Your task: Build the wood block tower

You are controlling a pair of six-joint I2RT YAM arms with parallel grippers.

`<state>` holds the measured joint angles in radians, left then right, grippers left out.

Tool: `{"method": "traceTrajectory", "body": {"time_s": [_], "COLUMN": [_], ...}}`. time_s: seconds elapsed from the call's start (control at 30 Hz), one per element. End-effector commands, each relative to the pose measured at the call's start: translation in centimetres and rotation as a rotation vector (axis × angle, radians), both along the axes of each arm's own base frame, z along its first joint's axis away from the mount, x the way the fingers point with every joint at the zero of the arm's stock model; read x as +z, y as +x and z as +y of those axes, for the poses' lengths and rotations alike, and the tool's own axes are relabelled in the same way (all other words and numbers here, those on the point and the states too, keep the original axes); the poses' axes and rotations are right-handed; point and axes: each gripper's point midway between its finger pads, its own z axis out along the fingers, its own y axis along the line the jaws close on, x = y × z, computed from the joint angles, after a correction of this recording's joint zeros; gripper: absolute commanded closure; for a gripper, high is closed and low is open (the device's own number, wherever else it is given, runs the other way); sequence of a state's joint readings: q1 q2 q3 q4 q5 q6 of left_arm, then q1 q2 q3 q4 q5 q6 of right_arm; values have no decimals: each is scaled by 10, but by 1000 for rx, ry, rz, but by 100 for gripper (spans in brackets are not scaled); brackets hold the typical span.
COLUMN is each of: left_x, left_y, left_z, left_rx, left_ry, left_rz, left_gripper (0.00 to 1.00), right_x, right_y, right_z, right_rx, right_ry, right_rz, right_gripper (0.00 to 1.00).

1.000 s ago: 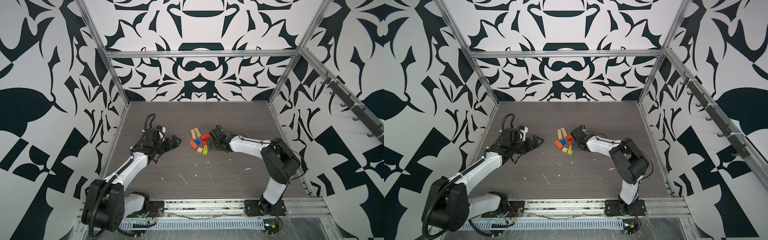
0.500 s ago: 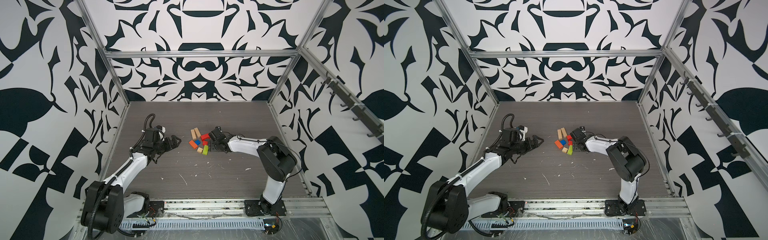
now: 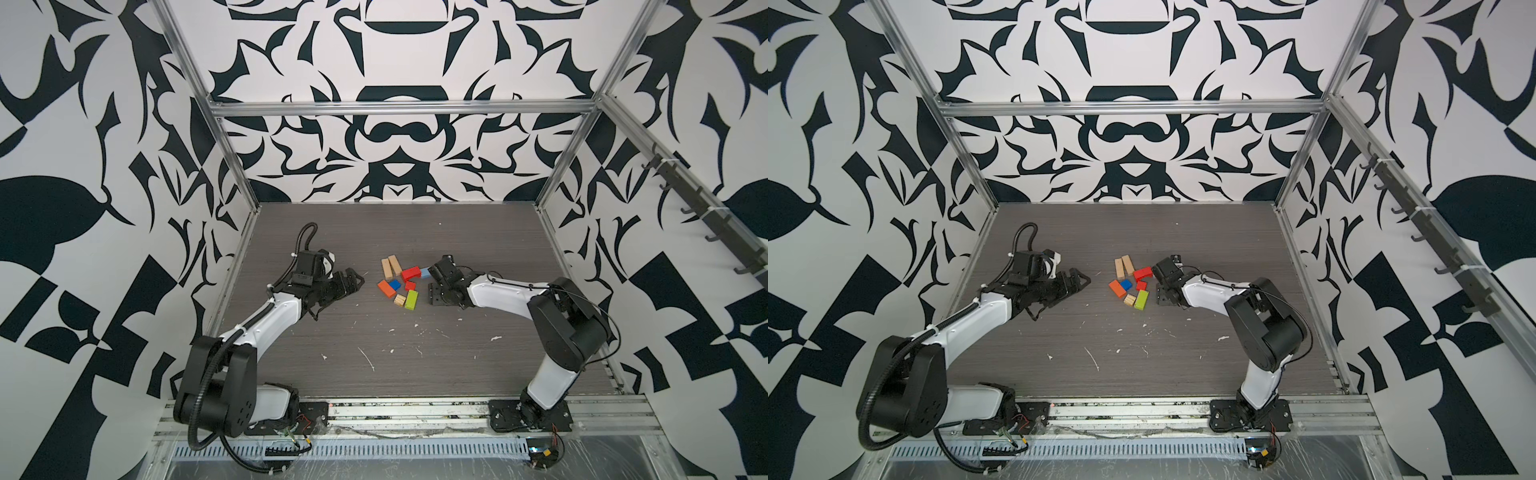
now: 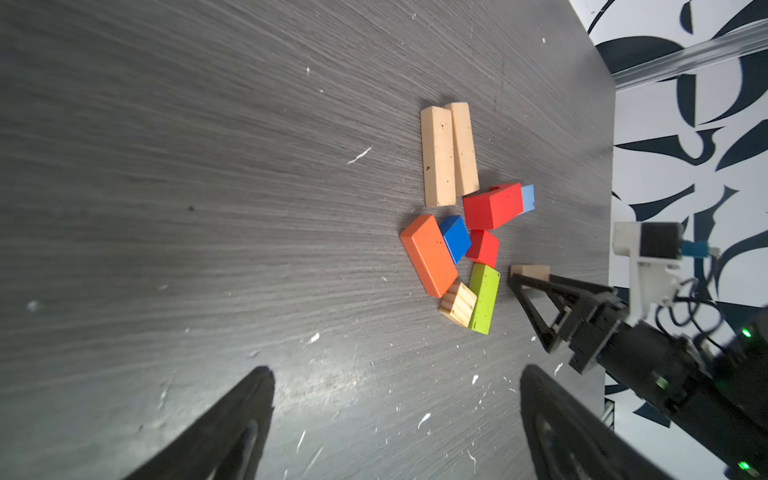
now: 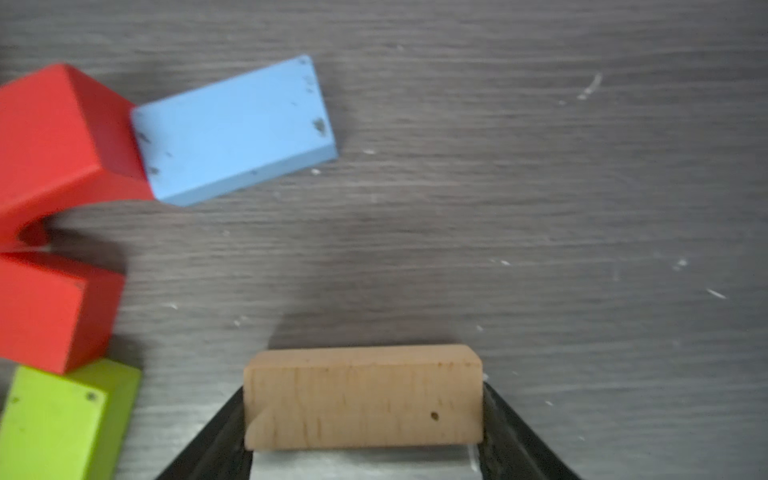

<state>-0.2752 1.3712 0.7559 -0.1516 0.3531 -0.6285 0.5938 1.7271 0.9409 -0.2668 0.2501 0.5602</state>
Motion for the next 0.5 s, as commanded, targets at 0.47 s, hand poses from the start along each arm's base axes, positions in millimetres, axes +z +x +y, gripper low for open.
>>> {"method": "traceTrajectory", "body": {"time_s": [0.47], "left_x": [-2], "left_y": [33], "left_z": [-14], "left_rx": [-31], "left_ry": [139], "left_rz": [-1], "left_gripper": [6], "right_x": [3], "right_y": [-1], "right_z": [-3], "right_rx": [49], "right_ry": [3], "right_rz": [-7], "right_gripper": [13]}}
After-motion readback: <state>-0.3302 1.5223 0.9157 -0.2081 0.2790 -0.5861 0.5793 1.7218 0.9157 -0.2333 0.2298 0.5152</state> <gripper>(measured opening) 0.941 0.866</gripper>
